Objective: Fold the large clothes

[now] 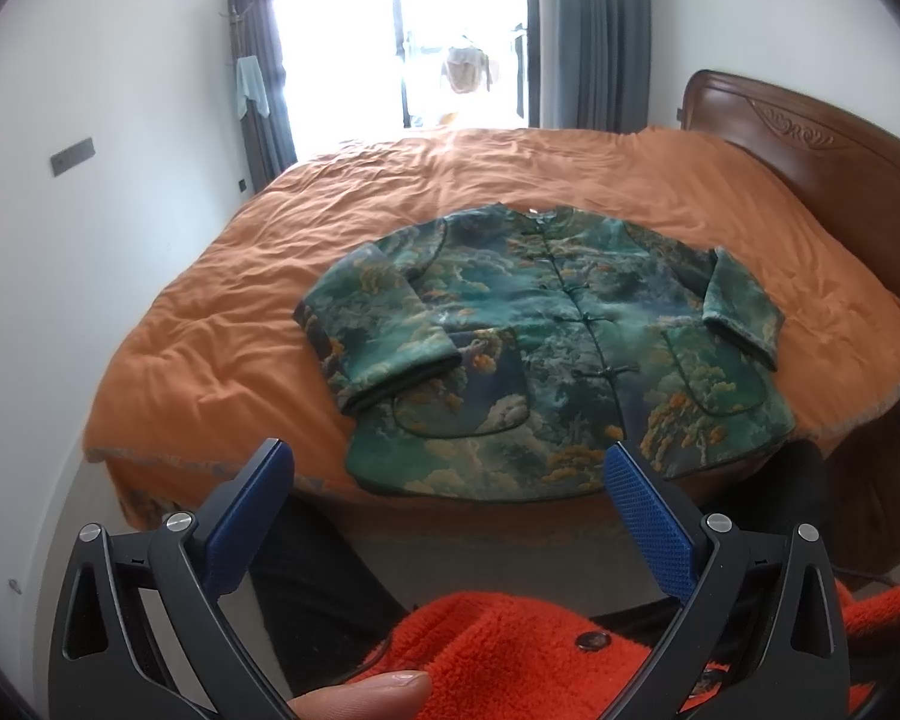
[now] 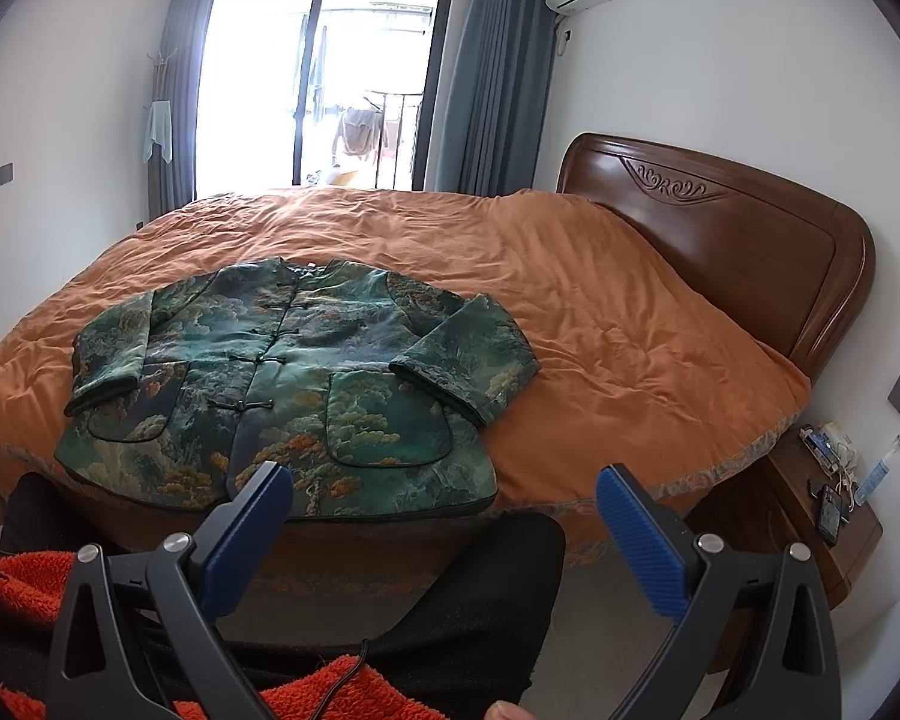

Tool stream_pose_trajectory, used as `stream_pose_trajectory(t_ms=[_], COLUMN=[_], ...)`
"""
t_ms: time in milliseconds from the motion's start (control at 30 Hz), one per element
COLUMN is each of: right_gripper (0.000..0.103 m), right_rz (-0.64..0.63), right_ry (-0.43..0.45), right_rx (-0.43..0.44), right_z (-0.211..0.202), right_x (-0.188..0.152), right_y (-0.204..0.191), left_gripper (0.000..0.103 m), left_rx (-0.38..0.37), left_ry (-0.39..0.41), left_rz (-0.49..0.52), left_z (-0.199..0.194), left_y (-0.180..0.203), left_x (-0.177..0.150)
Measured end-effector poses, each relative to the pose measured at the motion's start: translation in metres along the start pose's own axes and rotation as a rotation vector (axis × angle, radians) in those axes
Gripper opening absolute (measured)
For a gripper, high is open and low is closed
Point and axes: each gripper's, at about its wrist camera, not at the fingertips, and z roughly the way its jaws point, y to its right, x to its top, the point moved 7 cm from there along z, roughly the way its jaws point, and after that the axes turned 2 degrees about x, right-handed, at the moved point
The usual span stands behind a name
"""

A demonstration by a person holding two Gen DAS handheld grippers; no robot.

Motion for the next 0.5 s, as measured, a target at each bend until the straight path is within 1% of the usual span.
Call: stream_pose_trajectory(t_ms=[300,500], right_gripper=[0.103,0.103], right_rz=[-0.001,-0.002], right_ry=[0.001,-0.001], right_rx=[-0.003,0.001], right_z=[0.0012,0.0019], right_x=[0.0,-0.0006], right_y=[0.0001,-0.0002], left_gripper=[0.103,0.103], left_rx=[0.003,0.005], left_ry=[0.0,0.0], left_rz=[0.001,-0.003], left_z=[-0.0002,0.006], left_y=[0.0009,-0.0055], left_x=[0.0001,0.003])
